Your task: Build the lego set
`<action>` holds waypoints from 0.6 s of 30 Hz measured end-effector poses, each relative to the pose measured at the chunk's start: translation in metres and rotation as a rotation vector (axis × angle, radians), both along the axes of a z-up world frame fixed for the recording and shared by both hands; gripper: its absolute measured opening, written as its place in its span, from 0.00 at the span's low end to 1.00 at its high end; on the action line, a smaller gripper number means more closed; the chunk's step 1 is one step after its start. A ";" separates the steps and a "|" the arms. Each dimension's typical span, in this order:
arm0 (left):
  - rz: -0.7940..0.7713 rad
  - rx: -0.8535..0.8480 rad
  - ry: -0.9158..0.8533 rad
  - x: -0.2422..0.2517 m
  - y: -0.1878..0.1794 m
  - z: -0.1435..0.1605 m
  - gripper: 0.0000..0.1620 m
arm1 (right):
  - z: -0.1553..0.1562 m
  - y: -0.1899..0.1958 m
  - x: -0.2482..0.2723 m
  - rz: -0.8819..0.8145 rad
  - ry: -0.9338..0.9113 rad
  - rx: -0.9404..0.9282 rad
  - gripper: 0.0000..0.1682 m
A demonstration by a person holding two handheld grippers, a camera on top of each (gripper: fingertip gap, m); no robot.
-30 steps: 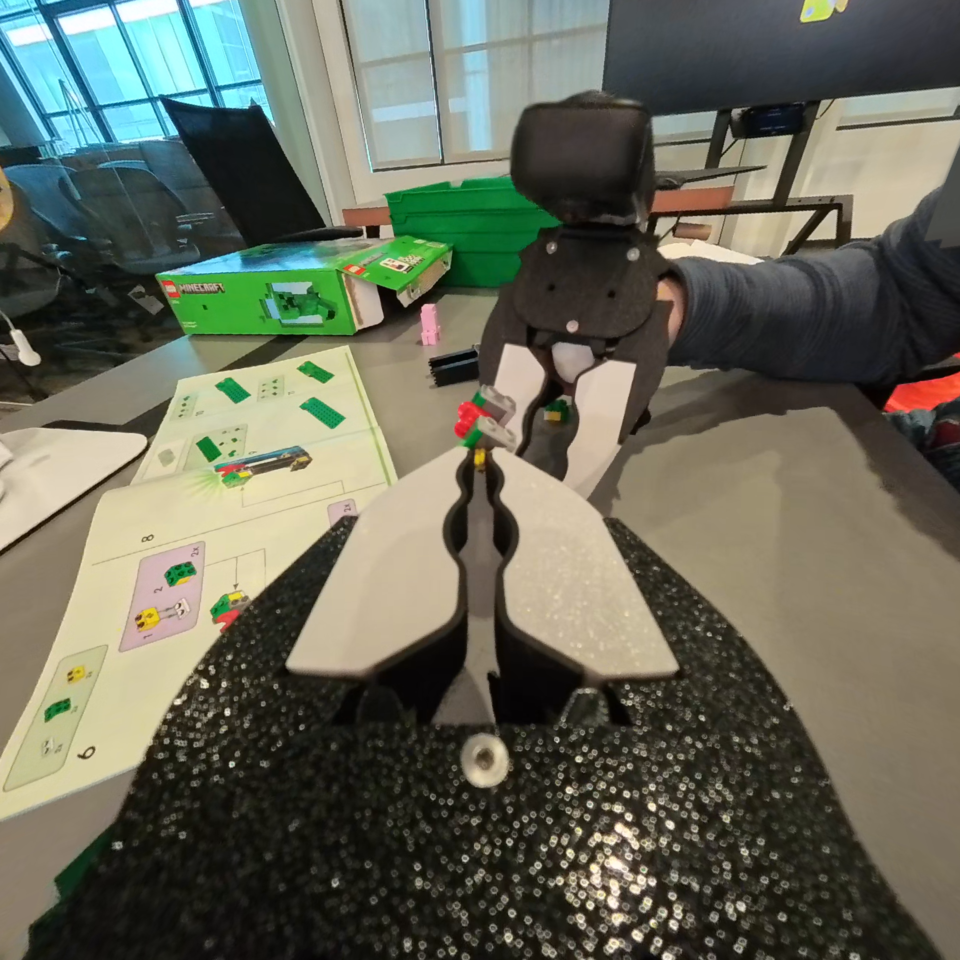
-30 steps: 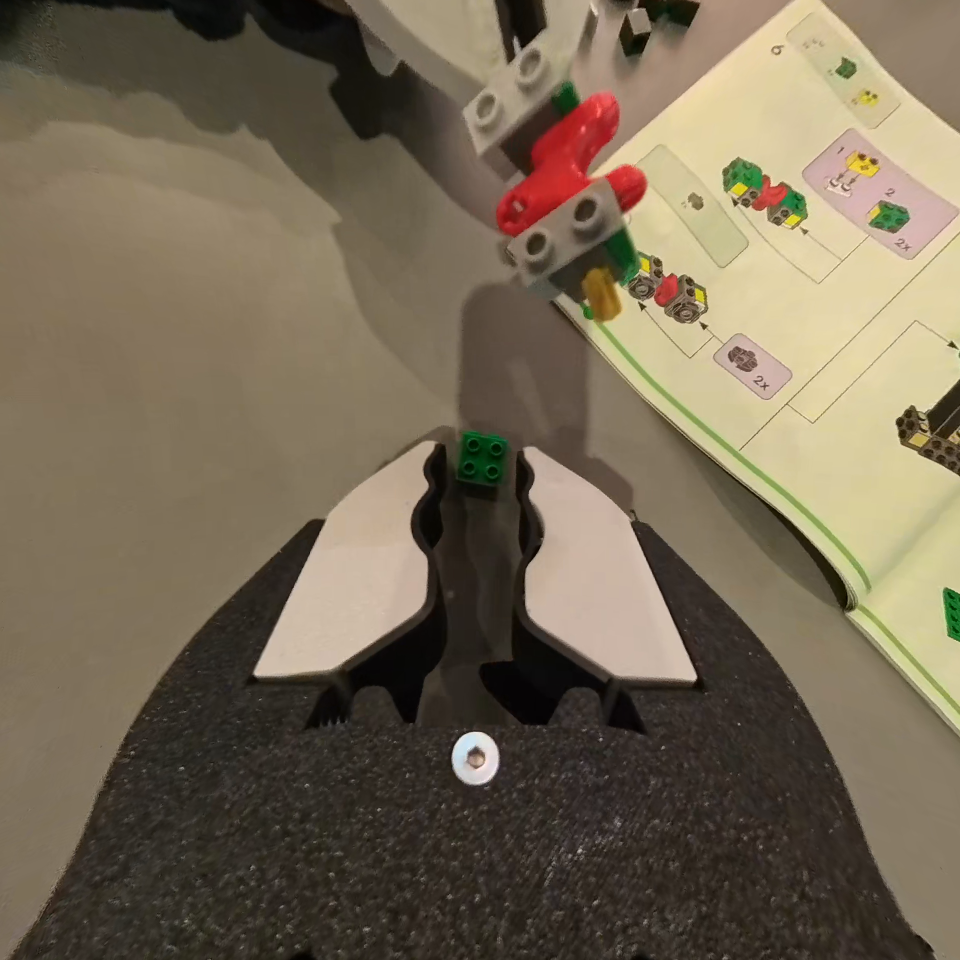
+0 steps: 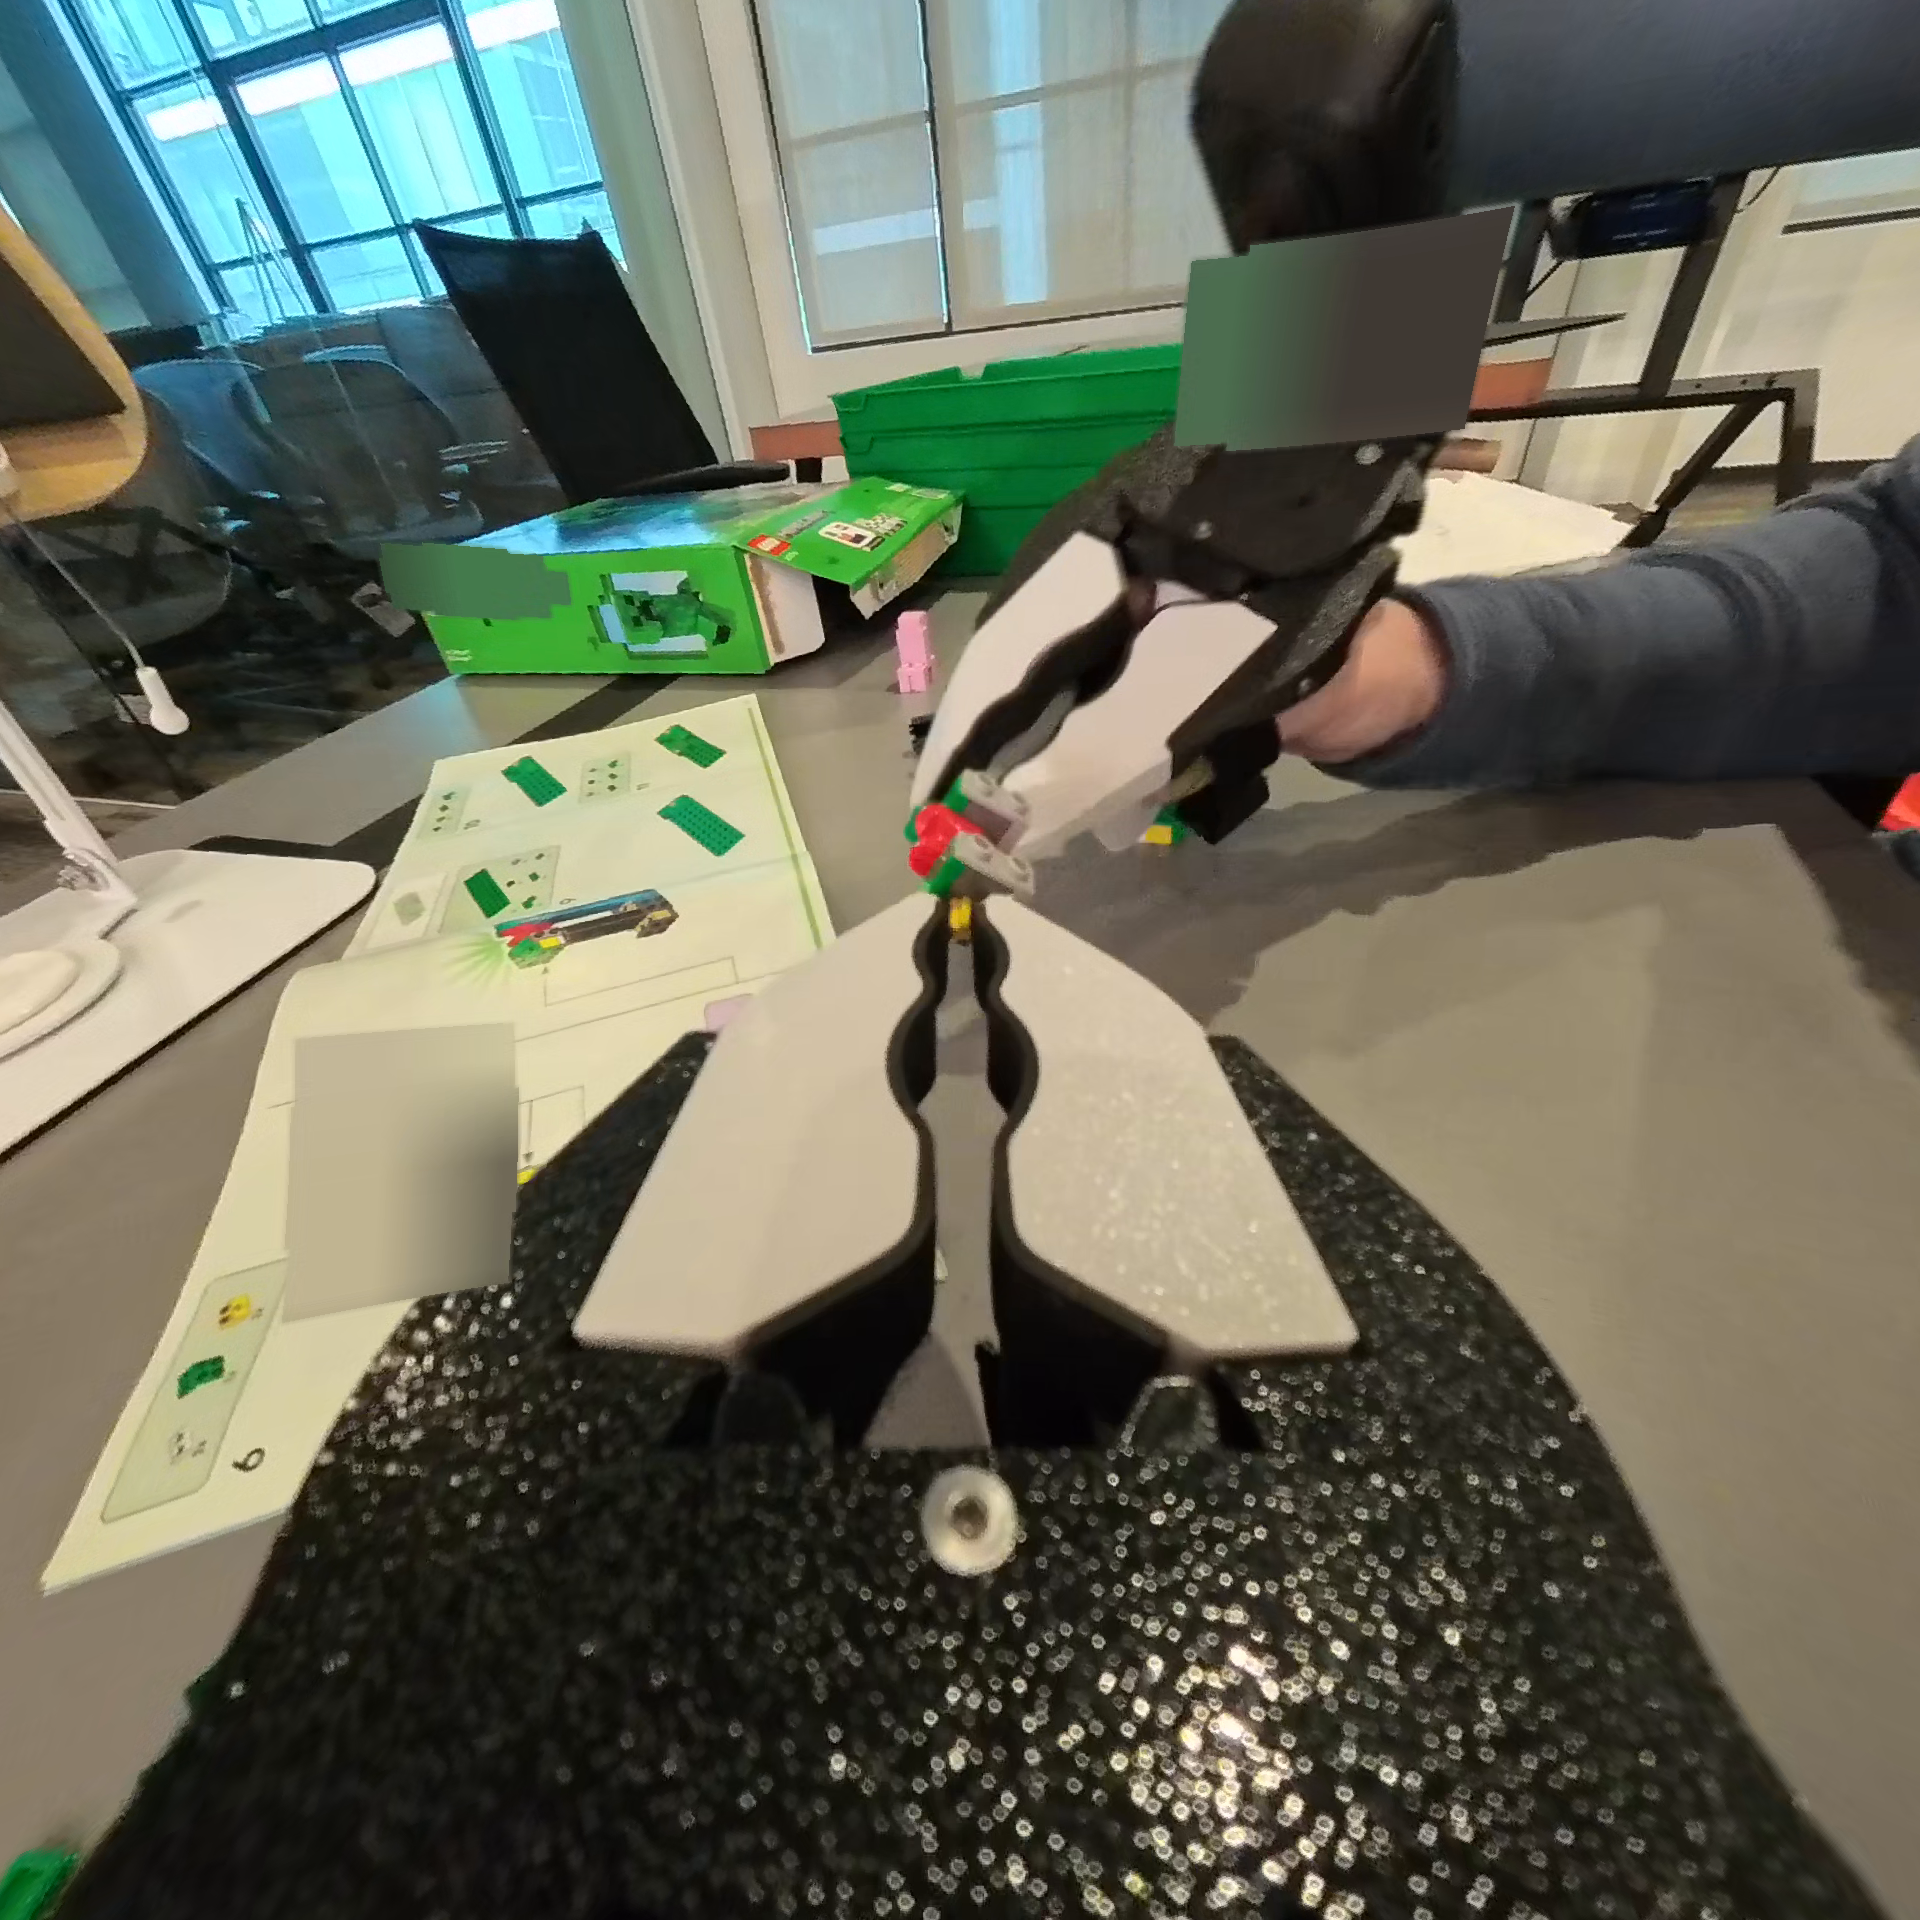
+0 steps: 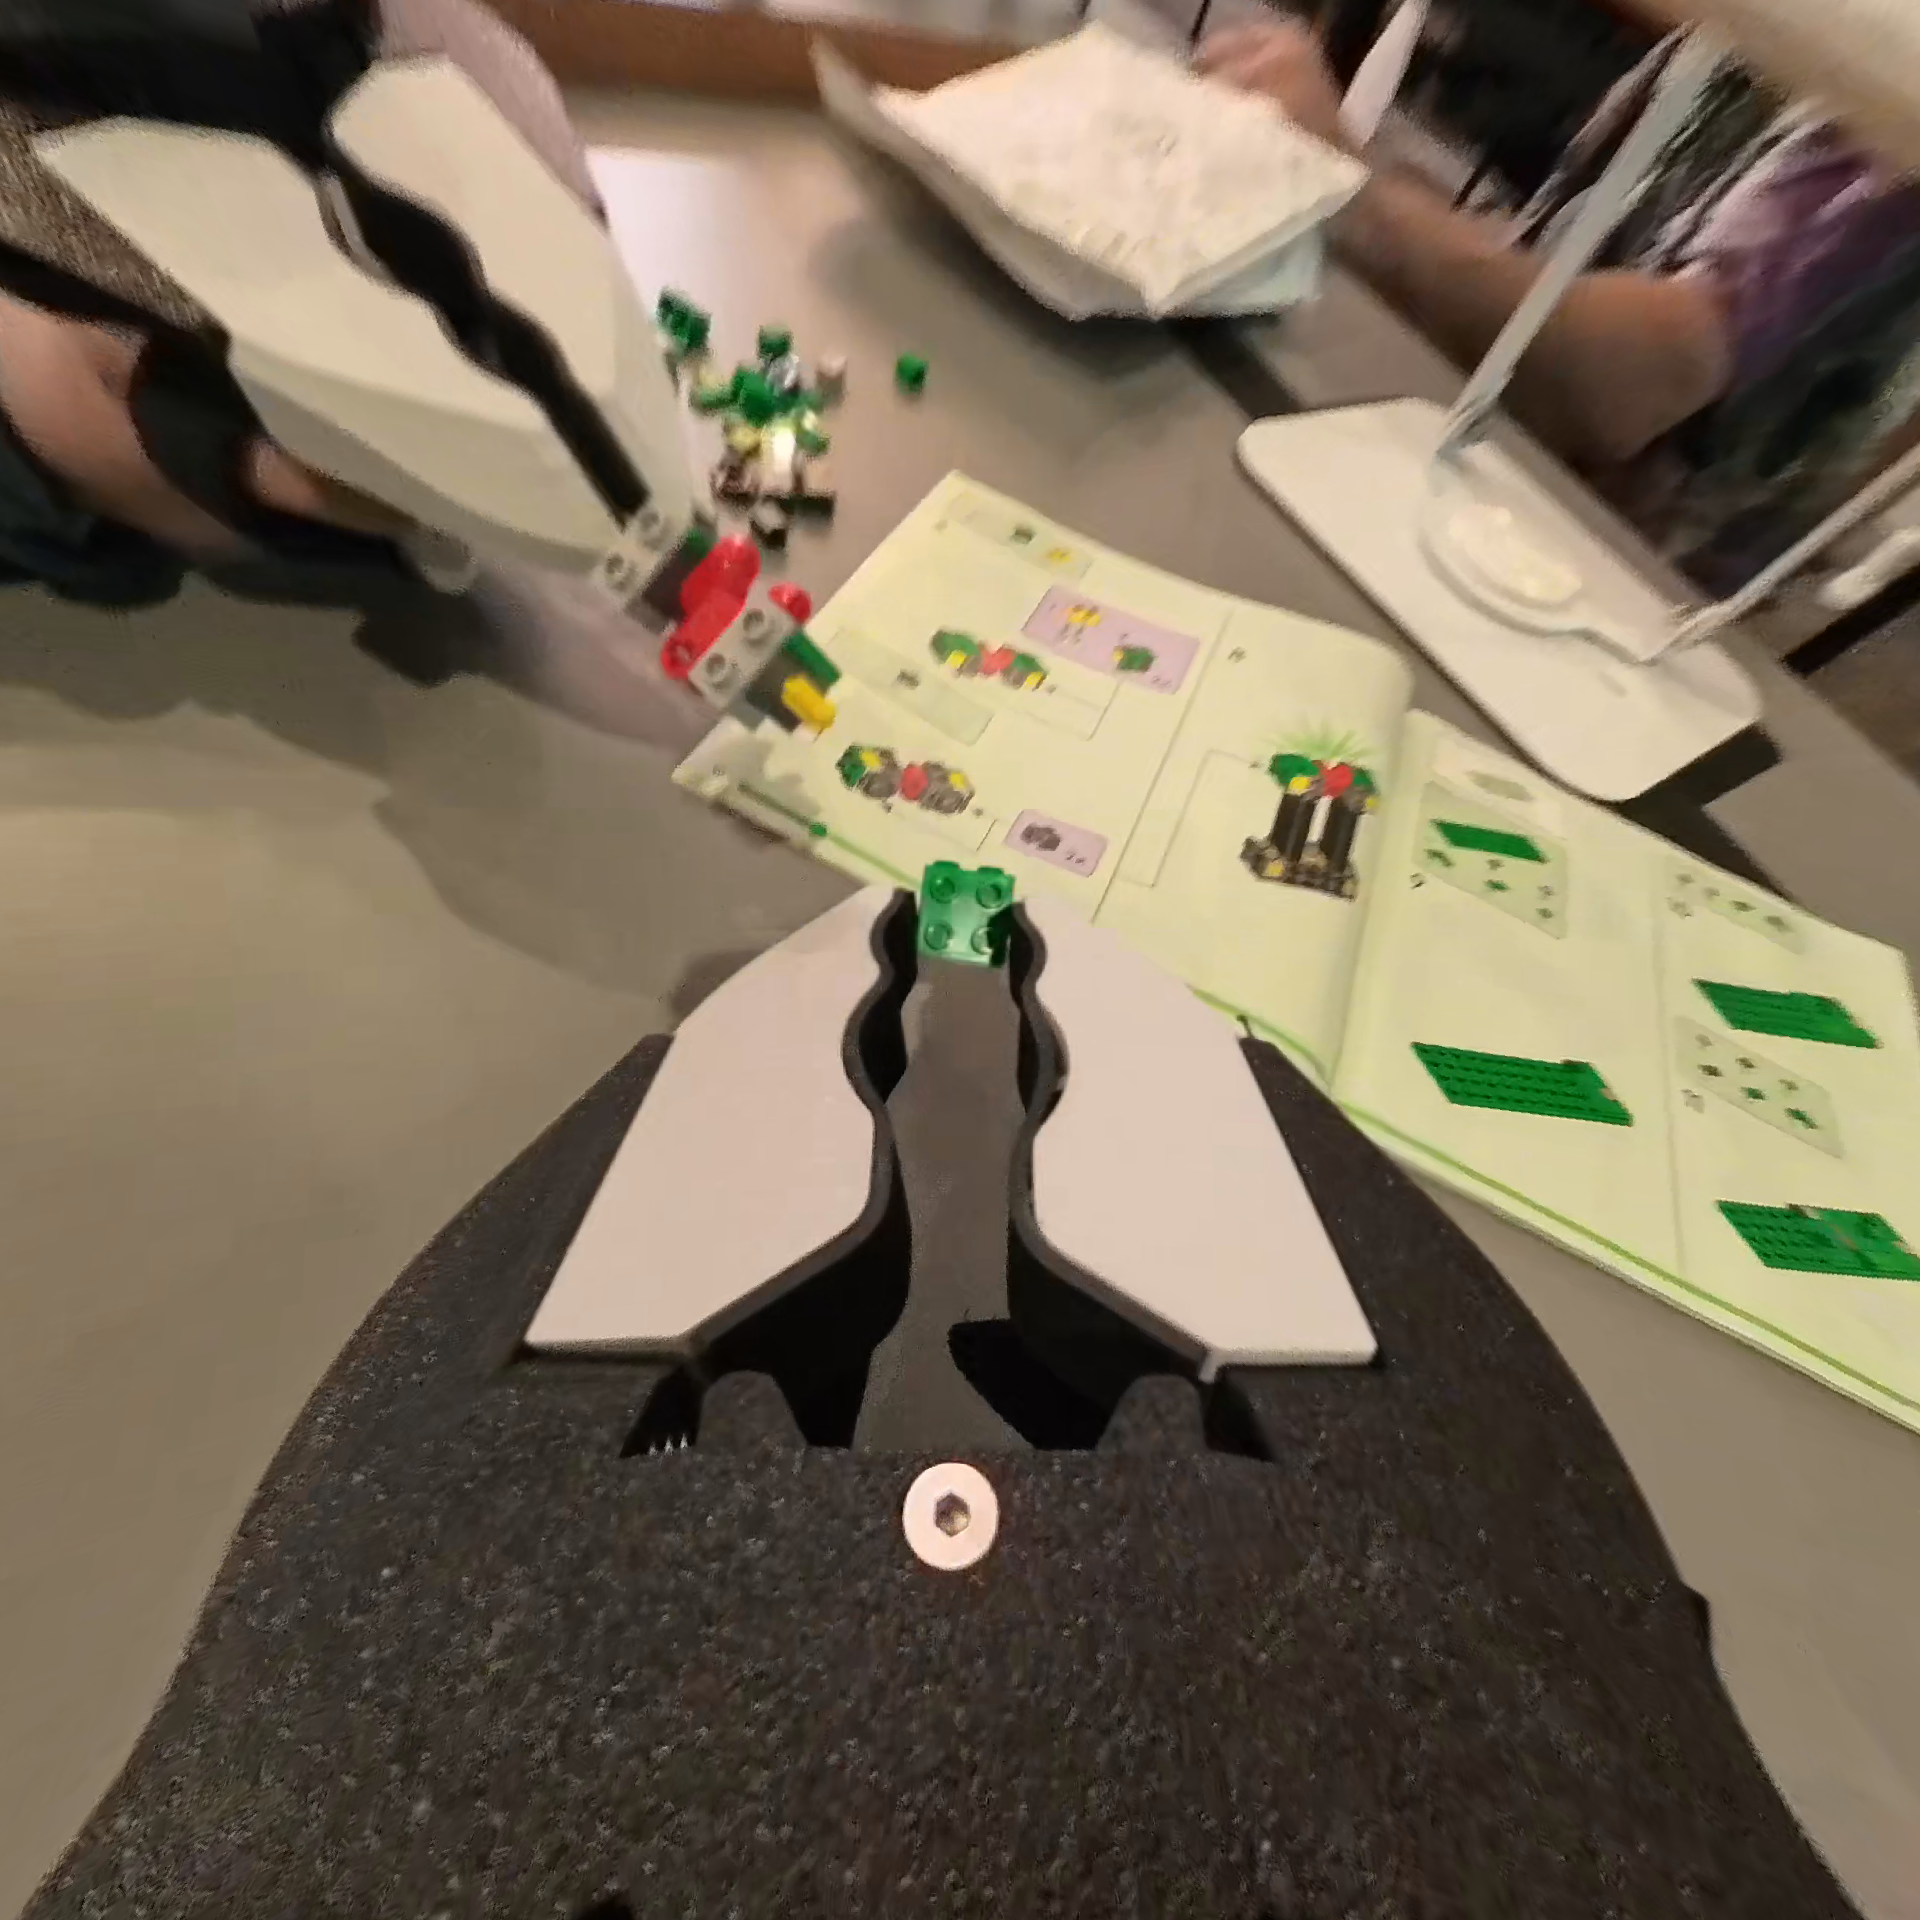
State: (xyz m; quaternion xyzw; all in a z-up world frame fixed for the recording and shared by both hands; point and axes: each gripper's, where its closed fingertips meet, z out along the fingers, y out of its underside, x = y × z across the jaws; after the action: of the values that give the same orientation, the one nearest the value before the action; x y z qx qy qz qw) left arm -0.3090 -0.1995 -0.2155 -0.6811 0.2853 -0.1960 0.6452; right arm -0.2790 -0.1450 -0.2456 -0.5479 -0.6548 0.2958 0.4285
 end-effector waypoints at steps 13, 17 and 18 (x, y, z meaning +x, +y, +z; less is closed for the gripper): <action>0.050 0.030 -0.022 -0.006 0.002 0.005 0.02 | 0.044 -0.015 0.002 -0.021 0.461 0.007 0.10; 0.054 0.040 -0.025 -0.006 0.003 0.006 0.02 | 0.049 -0.022 0.001 0.053 0.512 -0.059 0.10; 0.055 0.046 -0.021 -0.005 0.003 0.007 0.02 | 0.049 -0.024 0.001 0.073 0.521 -0.082 0.10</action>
State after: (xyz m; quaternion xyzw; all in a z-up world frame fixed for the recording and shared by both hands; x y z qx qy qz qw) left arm -0.3143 -0.1968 -0.2090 -0.6717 0.2639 -0.1788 0.6687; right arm -0.2779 -0.1686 -0.1963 -0.4464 -0.5291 0.4683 0.5491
